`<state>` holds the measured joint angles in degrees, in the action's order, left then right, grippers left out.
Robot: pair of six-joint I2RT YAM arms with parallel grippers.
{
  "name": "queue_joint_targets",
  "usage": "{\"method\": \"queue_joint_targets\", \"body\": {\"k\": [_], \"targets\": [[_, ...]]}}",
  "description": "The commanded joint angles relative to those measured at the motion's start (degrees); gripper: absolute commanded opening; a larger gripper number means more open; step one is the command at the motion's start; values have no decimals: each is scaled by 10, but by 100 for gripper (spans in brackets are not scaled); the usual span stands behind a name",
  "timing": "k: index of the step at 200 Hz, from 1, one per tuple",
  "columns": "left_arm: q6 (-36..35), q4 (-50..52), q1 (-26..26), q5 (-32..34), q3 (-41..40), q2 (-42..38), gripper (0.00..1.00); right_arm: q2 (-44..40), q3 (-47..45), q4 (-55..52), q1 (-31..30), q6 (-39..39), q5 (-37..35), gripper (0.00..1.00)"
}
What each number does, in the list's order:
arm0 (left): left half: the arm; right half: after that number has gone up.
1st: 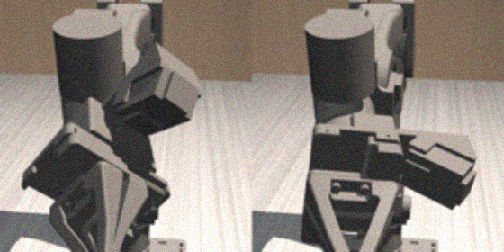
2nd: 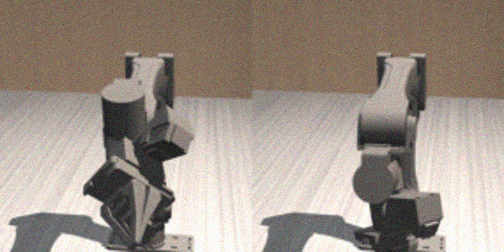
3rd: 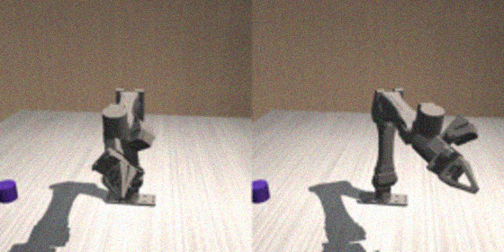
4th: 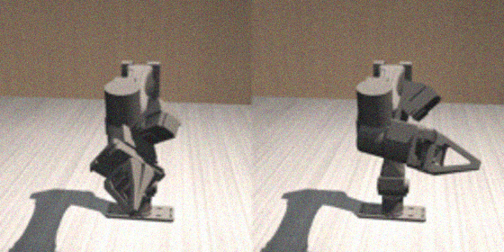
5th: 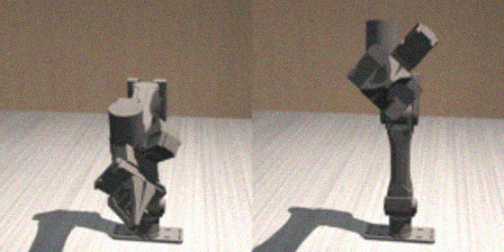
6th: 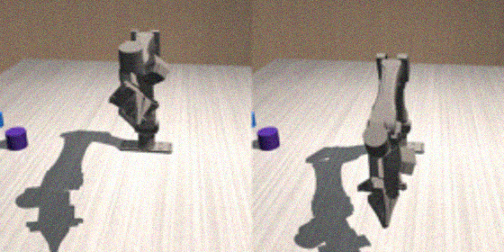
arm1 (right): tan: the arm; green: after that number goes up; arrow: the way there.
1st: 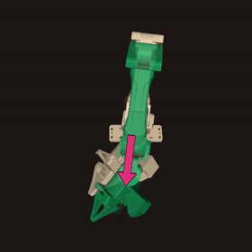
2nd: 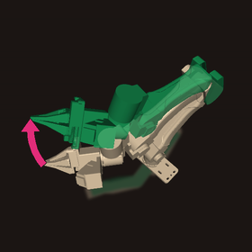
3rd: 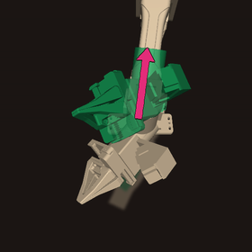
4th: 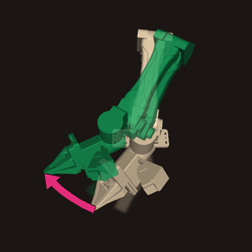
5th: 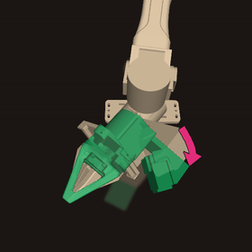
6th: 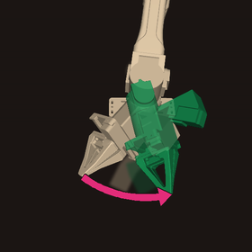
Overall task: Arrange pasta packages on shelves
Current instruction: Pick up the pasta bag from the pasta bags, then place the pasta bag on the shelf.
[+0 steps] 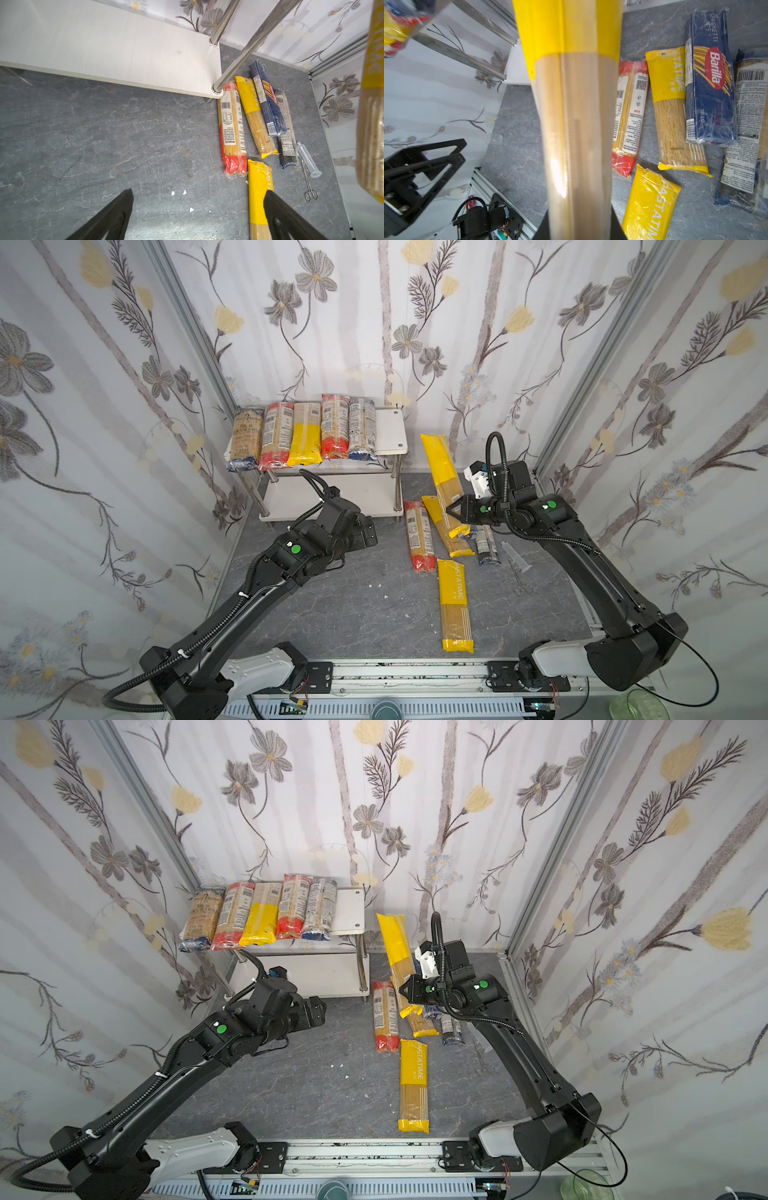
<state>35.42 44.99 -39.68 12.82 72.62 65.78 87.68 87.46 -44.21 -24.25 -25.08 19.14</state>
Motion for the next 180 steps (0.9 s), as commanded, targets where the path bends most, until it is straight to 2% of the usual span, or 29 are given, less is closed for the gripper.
{"method": "queue_joint_targets", "body": {"k": [1,37,72,108,152,180], "targets": [[-48,5,5,21,11,6,100,14,63,51,1,-32,-2,12],[-82,9,20,11,30,-1,100,75,191,72,-1,-77,24,13],[-117,10,49,-1,37,-7,100,143,288,147,-5,-130,71,13],[-138,11,64,-10,60,4,100,243,424,166,-29,-151,87,13],[-156,11,73,-14,74,8,100,305,448,269,-39,-214,110,14],[-159,11,79,-18,75,9,100,347,489,277,-47,-224,121,14]]}}
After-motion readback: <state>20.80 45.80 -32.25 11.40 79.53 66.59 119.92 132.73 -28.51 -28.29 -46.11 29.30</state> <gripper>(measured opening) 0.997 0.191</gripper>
